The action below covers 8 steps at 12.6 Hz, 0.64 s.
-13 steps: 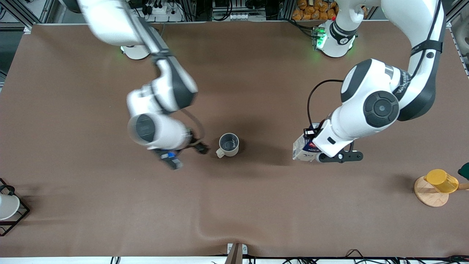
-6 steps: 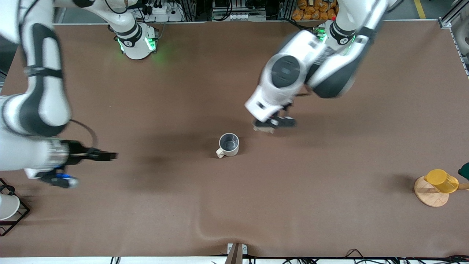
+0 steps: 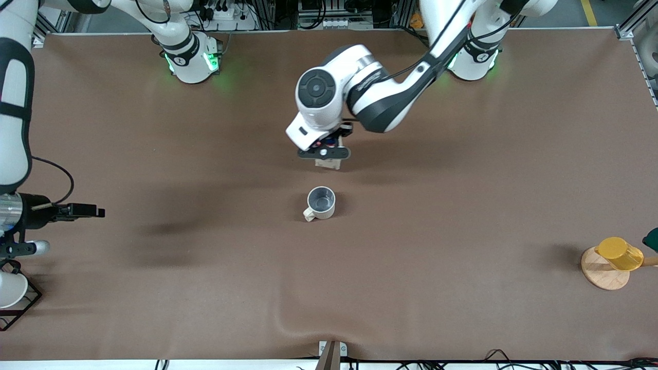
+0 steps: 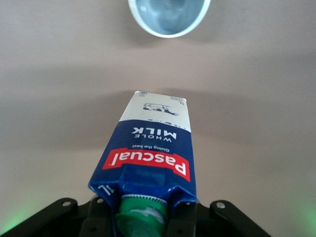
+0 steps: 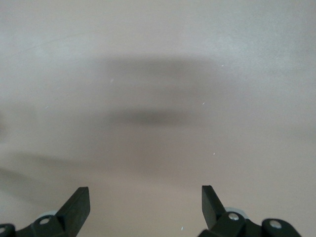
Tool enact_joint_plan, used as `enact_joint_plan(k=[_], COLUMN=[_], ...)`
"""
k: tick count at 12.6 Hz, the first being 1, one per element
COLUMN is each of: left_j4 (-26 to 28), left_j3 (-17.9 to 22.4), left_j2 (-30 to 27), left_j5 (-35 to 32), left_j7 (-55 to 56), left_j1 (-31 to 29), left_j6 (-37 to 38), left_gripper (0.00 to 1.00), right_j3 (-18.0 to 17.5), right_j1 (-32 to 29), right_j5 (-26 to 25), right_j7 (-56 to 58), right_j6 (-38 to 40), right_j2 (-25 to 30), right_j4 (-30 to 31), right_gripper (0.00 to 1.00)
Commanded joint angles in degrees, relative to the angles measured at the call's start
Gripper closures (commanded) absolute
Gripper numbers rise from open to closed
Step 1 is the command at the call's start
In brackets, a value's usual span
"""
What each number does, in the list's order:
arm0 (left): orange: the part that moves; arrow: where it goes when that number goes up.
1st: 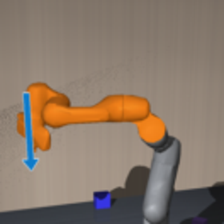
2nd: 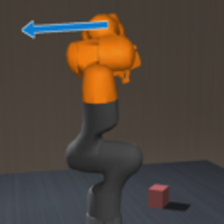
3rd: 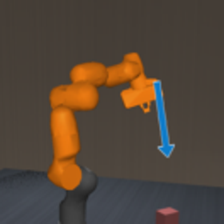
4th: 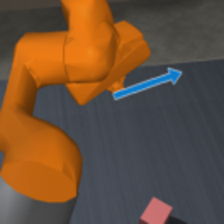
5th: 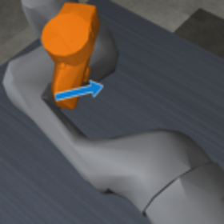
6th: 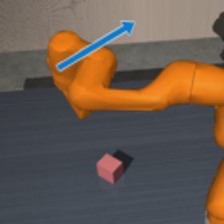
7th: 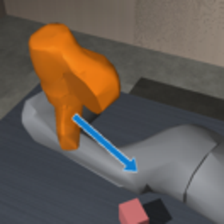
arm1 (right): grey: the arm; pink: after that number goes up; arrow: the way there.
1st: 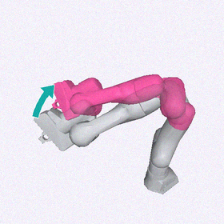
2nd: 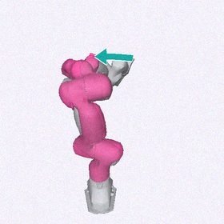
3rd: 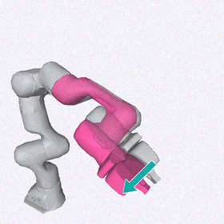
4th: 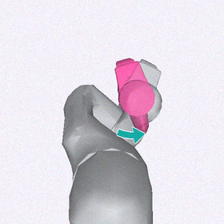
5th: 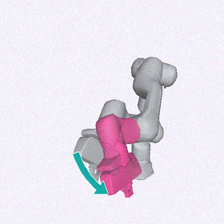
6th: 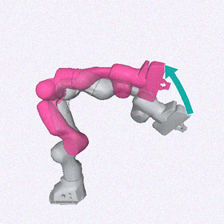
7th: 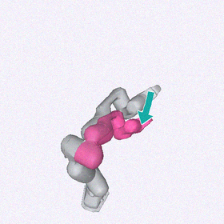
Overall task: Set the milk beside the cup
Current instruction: 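Carry the milk carton with the left gripper toward the mug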
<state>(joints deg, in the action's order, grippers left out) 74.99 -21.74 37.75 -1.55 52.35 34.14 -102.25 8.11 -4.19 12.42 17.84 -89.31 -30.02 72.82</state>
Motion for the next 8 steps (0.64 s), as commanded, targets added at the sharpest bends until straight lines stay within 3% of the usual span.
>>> enact_joint_plan(k=[1, 4, 6, 8], left_j4=[-2.7, -2.7, -2.7, -2.7], left_j3=[1.9, 4.8, 5.6, 7.1], left_j2=[3.0, 3.3, 3.3, 3.3], left_j5=[0.1, 0.1, 0.1, 0.1], left_j7=[1.4, 1.4, 1.4, 1.4], left_j1=[0.7, 2.4, 2.7, 3.6], left_j6=[-3.9, -4.7, -4.7, -4.7], left_gripper=[1.0, 1.0, 1.0, 1.0], right_j3=[-0.7, -0.7, -1.1, -1.1], right_j1=[0.1, 0.5, 1.0, 2.3], right_j5=[-1.0, -2.0, -6.8, -8.8], right_j7=[-3.4, -5.1, -5.2, -7.4], right_j6=[8.9, 13.1, 12.7, 8.9], right_j2=[9.6, 17.5, 20.4, 24.4], right_j4=[1.2, 2.1, 3.6, 9.2], right_gripper=[0.0, 0.0, 0.0, 0.0])
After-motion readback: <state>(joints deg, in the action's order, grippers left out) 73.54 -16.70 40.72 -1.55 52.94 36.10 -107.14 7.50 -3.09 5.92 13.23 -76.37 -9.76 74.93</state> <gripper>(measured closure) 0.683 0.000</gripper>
